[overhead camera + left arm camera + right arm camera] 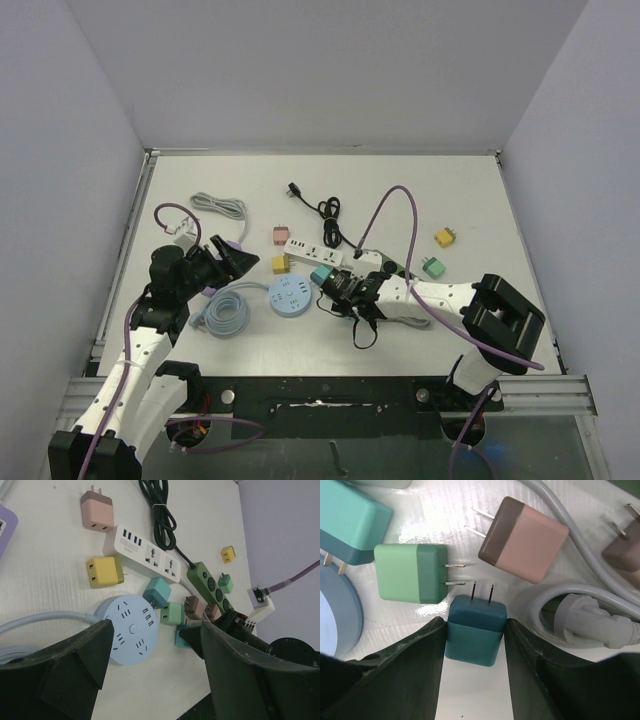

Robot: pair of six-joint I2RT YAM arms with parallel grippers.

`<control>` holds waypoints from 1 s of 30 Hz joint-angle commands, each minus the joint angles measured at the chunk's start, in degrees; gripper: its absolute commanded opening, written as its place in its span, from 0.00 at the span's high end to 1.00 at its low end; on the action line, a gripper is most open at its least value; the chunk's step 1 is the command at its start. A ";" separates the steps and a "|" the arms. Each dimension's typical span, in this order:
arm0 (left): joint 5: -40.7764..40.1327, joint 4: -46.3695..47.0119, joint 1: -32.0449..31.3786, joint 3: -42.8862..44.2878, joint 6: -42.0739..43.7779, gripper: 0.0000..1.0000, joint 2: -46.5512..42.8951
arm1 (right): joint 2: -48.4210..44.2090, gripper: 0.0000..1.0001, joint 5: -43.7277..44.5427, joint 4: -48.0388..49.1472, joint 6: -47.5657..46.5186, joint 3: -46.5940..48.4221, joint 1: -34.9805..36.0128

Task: Insert the plug

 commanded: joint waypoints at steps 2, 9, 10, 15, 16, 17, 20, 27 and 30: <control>6.18 11.07 -1.09 -1.18 -2.32 0.31 1.33 | -4.93 0.57 -0.81 7.62 -12.95 -0.53 -0.13; 9.98 16.31 -3.22 -2.00 -8.17 0.30 5.14 | -10.21 0.56 -6.80 17.09 -34.32 -1.74 -2.43; 10.48 16.85 -3.50 -1.89 -9.28 0.30 6.06 | -11.18 0.56 -9.09 19.13 -37.16 -2.51 -3.38; 12.00 20.75 -6.89 -2.10 -14.36 0.30 10.80 | -17.39 0.54 -21.03 29.25 -49.44 -5.56 -7.23; 12.05 21.99 -7.84 -2.25 -15.17 0.30 11.72 | -17.98 0.53 -23.17 30.50 -50.99 -5.62 -7.90; 11.99 23.14 -8.74 -2.30 -16.02 0.30 12.70 | -18.44 0.52 -24.92 31.42 -52.31 -5.48 -8.34; 12.22 27.09 -11.30 -2.25 -19.32 0.30 16.14 | -19.07 0.51 -28.98 33.21 -55.57 -4.86 -9.08; 12.28 35.54 -15.76 -1.34 -25.51 0.30 22.58 | -19.06 0.51 -35.65 34.66 -60.94 -3.52 -9.11; 11.66 35.41 -16.04 -0.76 -24.70 0.30 23.73 | -19.00 0.51 -38.65 34.60 -63.58 -3.04 -9.10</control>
